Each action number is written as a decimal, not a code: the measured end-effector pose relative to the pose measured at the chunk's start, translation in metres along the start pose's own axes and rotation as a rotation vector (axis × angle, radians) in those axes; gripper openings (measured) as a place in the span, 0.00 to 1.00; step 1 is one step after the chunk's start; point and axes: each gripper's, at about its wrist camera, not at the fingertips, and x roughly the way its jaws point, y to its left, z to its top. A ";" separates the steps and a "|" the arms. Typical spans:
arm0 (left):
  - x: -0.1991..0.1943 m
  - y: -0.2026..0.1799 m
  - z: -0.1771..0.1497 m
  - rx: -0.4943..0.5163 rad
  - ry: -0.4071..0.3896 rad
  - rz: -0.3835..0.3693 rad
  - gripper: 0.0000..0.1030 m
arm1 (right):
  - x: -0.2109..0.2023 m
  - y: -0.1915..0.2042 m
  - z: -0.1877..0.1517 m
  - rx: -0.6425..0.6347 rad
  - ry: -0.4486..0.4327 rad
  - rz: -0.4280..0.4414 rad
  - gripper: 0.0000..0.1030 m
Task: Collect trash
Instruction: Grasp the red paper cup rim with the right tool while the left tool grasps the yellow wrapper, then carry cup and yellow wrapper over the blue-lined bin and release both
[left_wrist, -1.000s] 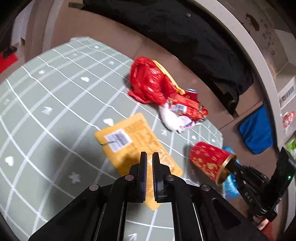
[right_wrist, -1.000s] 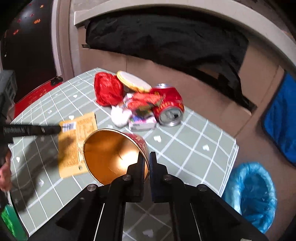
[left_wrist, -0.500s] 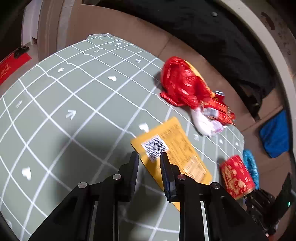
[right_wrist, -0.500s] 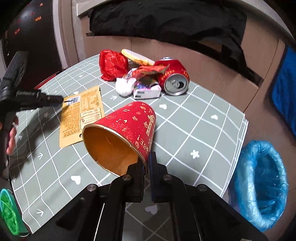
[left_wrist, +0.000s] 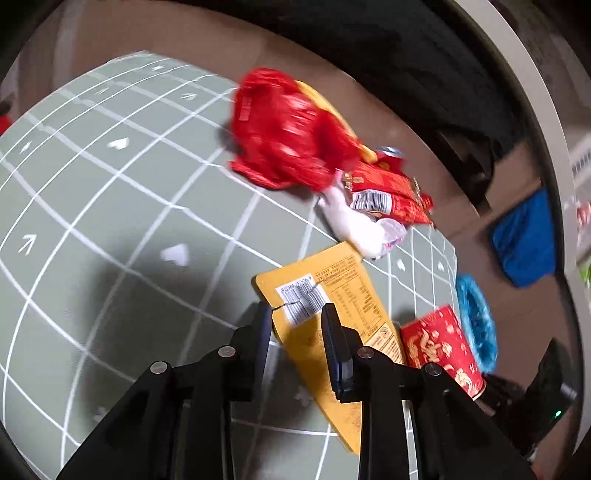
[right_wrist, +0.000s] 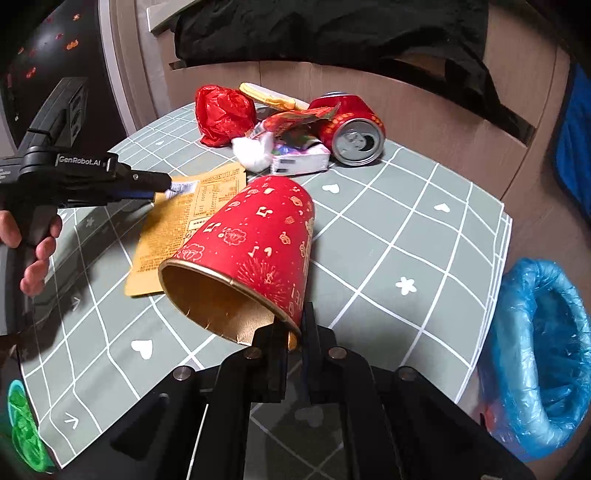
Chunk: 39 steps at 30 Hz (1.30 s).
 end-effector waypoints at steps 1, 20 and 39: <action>0.002 -0.004 -0.001 0.012 0.006 -0.015 0.27 | 0.000 0.001 0.001 -0.010 -0.001 0.000 0.05; 0.011 -0.041 0.002 -0.062 0.052 -0.325 0.27 | 0.005 -0.001 -0.001 0.028 -0.021 0.037 0.08; -0.052 -0.085 -0.010 0.215 -0.223 0.044 0.00 | -0.063 -0.014 0.027 0.055 -0.209 -0.035 0.02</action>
